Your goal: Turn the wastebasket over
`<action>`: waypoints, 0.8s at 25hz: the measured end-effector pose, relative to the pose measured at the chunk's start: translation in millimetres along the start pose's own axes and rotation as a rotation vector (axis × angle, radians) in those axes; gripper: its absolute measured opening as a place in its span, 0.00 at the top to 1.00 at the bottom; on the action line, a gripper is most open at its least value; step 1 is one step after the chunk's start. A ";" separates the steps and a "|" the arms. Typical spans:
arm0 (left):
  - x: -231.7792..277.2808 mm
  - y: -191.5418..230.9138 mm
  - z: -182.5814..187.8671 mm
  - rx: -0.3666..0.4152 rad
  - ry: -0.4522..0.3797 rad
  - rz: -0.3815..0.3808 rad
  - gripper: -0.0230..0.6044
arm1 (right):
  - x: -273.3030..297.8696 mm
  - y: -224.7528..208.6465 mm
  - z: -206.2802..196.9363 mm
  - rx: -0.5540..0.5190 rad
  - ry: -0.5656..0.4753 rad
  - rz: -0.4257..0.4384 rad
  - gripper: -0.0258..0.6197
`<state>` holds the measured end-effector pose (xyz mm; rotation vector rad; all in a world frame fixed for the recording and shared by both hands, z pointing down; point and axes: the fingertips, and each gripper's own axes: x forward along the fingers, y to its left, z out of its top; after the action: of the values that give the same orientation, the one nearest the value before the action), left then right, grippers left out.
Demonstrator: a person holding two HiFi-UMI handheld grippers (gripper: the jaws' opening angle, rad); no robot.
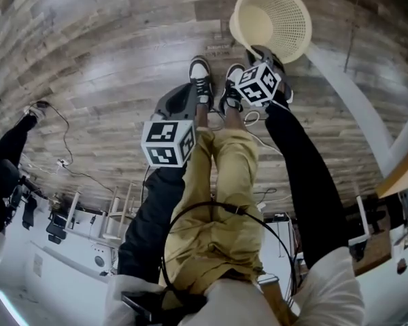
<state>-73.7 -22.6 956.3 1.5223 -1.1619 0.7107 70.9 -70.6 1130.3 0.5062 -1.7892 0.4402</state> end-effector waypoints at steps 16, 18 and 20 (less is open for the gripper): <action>-24.1 3.1 -1.6 0.021 -0.032 -0.011 0.96 | -10.3 37.9 -3.2 0.385 -0.023 0.252 0.77; -32.8 -3.0 5.2 0.031 -0.047 -0.014 0.96 | -29.7 31.2 -0.9 0.403 -0.039 0.229 0.77; -42.5 -11.4 10.7 0.044 -0.059 -0.020 0.96 | -53.9 27.7 3.7 0.428 -0.069 0.212 0.77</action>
<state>-79.6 -20.0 911.5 1.5982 -1.1802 0.6863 65.7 -43.3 1076.3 0.6340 -1.8261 0.9760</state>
